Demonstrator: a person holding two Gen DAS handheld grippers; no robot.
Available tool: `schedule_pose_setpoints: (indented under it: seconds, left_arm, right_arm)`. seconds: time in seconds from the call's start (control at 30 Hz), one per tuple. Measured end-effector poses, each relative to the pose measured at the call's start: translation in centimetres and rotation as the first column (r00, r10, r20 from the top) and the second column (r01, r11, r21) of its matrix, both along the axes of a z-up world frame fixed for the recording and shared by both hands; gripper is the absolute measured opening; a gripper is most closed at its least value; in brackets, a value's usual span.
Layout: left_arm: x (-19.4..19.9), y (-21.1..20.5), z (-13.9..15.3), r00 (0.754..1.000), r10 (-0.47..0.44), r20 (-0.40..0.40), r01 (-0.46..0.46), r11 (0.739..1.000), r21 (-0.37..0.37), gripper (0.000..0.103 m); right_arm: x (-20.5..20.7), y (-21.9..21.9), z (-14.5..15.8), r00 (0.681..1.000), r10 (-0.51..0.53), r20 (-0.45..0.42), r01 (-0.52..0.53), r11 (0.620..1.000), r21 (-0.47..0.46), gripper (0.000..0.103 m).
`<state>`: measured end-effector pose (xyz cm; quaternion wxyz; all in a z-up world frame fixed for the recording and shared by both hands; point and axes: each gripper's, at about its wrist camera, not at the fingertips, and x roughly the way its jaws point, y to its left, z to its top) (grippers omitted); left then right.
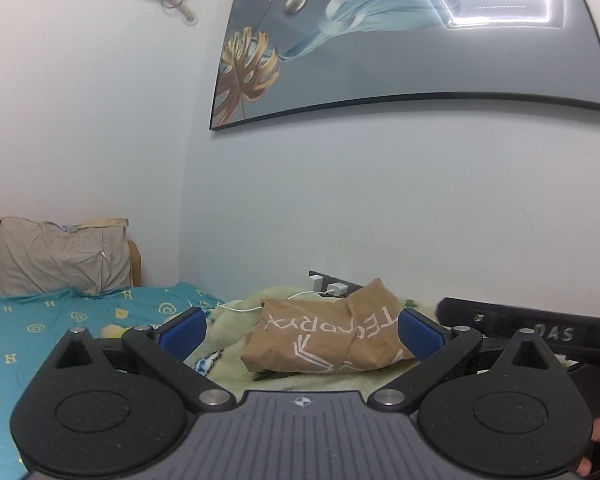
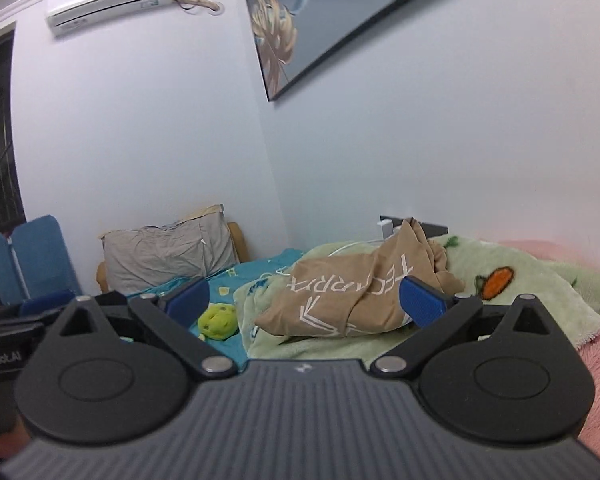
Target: Fold clothes
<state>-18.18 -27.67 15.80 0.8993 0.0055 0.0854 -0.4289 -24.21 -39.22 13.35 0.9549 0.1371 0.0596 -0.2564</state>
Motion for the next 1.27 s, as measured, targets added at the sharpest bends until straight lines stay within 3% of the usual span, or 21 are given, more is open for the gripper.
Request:
schedule_pose_setpoints:
  seconds: [0.2,0.43,1.27]
  left_arm:
    - [-0.3,0.2,-1.7,0.999,0.021,0.032,-0.021,1.000,0.006,0.103]
    - [0.7,0.9,-2.9,0.999,0.046,0.022,-0.046,0.999,0.008,0.103]
    - [0.5,1.5,-3.3,0.997,0.073,0.006,-0.073,0.997,0.024,0.103]
  right_arm:
    - [-0.2,2.6,-1.0,1.000,-0.023,0.002,0.023,0.996,-0.091,0.103]
    - [0.3,3.3,-1.6,0.999,-0.044,-0.019,0.041,0.990,-0.136,0.103]
    - [0.2,4.5,-1.5,0.998,-0.051,-0.028,0.045,0.981,-0.187,0.103]
